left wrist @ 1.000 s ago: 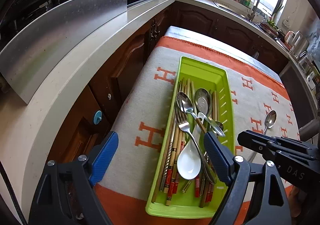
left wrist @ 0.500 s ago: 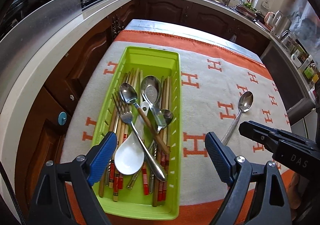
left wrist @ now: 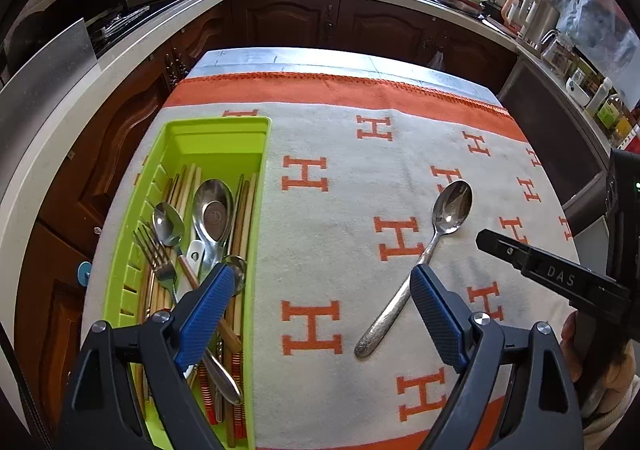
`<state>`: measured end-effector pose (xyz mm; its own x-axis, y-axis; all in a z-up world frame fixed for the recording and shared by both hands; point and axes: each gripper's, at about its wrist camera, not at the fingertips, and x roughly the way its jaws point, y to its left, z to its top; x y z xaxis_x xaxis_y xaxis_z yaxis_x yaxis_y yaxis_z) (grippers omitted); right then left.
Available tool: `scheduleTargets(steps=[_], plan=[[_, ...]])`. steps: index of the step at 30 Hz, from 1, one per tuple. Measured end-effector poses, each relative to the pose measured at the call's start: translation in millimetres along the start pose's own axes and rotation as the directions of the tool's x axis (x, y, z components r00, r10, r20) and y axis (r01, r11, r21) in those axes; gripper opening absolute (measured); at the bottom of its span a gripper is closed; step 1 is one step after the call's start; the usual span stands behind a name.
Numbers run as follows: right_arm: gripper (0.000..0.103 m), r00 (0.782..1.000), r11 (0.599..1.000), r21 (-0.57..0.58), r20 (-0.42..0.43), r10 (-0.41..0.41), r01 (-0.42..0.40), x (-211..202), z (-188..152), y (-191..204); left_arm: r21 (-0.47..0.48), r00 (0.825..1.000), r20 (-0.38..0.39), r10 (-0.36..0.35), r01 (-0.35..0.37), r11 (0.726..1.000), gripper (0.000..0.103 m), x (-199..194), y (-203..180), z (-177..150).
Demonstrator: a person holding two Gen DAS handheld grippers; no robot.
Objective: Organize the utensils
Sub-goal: 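Grasp the last metal spoon by its bowl with the right tool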
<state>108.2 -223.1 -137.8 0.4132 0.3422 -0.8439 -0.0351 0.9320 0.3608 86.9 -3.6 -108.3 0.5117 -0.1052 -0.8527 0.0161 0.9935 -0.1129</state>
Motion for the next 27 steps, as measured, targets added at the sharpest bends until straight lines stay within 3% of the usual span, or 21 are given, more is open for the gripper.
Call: scheduleTargets(steps=[12, 27], plan=[[0.019, 0.998, 0.998, 0.058, 0.059, 0.032, -0.035, 33.9, 18.8, -40.8, -0.006, 0.999, -0.042, 0.015, -0.015, 1.000, 0.088, 30.1, -10.1, 10.1], [0.020, 0.983, 0.981, -0.137, 0.101, 0.151, -0.137, 53.3, 17.7, -11.7, -0.052, 0.997, -0.082, 0.013, -0.017, 0.998, 0.088, 50.5, -0.8, 11.7]])
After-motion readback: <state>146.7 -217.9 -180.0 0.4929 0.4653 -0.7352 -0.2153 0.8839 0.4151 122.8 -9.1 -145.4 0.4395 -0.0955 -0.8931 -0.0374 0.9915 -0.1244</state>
